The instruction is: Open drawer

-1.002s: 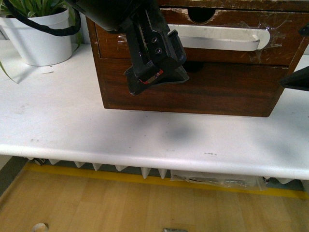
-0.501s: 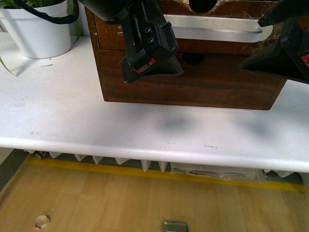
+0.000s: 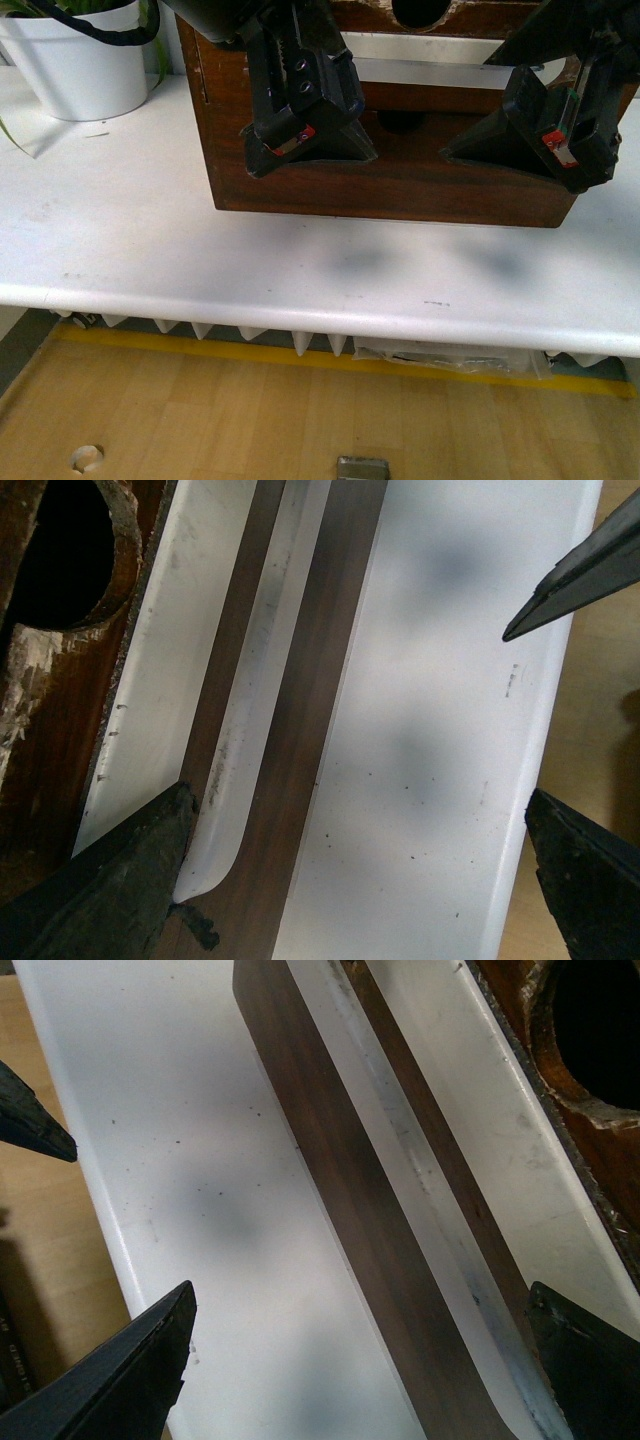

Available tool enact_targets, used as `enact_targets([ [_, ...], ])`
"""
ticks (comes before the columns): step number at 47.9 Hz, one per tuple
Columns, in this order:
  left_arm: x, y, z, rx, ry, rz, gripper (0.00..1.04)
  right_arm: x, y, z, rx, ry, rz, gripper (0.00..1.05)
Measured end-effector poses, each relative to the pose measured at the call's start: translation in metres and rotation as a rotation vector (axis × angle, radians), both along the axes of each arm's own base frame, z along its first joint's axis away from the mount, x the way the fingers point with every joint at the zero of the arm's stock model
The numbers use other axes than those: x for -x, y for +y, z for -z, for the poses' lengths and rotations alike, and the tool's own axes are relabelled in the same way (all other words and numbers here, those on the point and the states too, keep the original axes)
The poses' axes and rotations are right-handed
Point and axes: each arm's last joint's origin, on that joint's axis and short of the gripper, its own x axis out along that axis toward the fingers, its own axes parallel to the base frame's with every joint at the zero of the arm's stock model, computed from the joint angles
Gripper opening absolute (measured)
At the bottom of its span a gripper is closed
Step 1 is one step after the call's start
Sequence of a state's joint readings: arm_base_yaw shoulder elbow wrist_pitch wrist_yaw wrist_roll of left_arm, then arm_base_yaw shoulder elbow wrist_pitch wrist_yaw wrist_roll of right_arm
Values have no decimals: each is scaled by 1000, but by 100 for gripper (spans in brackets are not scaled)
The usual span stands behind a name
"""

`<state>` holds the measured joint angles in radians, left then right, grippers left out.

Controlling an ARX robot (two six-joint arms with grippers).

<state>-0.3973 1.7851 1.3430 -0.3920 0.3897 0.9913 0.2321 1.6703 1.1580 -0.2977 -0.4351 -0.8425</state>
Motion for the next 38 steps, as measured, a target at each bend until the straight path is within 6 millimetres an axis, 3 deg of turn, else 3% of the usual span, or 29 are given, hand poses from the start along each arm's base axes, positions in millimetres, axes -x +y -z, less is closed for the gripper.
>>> enact_targets([
  [21, 22, 4, -5, -76, 45, 91, 99, 19, 1, -3, 0, 76, -76, 96],
  [38, 53, 11, -7, -104, 77, 161, 99, 51, 7, -3, 9, 117, -148, 96],
])
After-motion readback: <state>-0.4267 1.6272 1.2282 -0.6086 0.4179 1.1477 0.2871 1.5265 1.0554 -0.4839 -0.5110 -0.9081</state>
